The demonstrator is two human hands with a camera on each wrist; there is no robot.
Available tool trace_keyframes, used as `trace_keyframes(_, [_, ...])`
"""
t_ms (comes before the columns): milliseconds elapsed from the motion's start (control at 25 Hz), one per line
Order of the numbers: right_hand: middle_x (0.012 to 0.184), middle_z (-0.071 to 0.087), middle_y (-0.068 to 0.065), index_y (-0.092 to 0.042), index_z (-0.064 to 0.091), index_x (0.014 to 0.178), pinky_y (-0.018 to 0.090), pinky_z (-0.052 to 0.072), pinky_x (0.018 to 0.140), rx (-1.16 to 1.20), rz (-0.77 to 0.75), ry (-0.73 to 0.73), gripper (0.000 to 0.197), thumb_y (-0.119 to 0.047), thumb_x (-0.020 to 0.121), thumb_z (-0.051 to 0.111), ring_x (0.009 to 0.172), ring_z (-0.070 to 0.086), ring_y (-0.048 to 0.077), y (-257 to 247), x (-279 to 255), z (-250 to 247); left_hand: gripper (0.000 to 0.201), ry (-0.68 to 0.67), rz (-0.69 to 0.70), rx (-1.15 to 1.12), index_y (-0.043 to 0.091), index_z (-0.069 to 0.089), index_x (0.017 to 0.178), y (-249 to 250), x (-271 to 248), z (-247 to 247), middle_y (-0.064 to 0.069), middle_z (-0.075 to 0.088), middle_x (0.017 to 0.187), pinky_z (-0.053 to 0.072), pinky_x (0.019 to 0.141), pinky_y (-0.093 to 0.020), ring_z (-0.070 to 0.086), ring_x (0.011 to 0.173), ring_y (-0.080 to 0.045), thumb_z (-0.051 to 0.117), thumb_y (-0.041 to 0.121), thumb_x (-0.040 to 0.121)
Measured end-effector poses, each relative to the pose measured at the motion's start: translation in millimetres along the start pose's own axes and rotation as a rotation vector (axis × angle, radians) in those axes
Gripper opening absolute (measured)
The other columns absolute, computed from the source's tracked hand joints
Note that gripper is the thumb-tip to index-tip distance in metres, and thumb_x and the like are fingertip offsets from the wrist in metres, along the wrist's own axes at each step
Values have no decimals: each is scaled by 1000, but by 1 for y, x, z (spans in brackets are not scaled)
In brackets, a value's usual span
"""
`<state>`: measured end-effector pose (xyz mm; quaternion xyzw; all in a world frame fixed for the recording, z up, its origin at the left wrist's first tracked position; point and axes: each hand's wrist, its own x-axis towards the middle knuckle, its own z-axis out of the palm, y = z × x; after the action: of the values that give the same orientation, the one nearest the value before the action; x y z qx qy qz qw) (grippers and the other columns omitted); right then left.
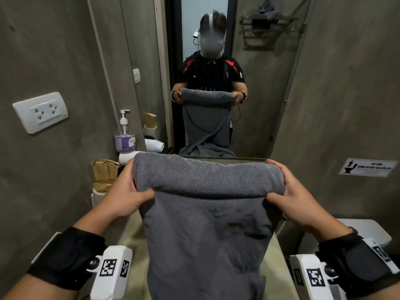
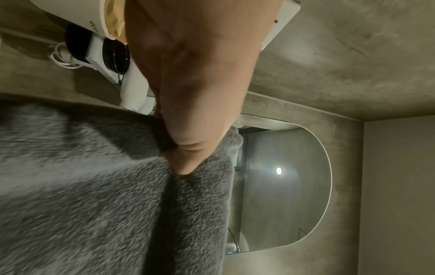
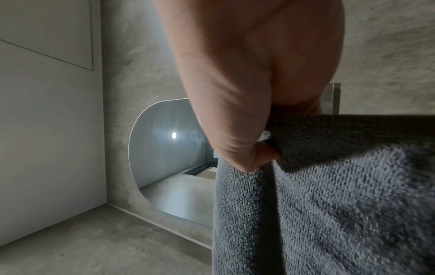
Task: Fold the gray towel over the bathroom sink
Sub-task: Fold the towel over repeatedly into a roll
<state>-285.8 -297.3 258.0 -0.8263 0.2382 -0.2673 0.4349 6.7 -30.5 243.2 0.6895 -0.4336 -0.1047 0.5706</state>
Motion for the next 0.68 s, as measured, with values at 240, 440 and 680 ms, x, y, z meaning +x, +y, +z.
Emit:
trace_keyframes(240, [104,76,-12,-38,71,110,20,55,78,125,-29,192,45,-1,86,63,101,69,4,0,7,-1,56,158,-30,61,50,56,111,8,8,-3,18,68,112,49,82,-14,63,102,10,70,43,57])
trace_keyframes(440, [87,75,-5,-36,75,83,23,51,70,222,-4,296,13,-26,78,69,80,67,3,2,12,-1,43,227,39,61,39,59,119,9,15,-5,8,67,119,48,80,-6,63,103,11,75,16,86])
trace_keyframes(680, [83,75,-15,-24,71,108,20,52,69,272,18,321,20,-23,88,67,81,67,3,5,23,-5,45,179,14,-104,36,51,132,7,26,-3,7,74,112,58,85,-24,70,105,-10,63,13,95])
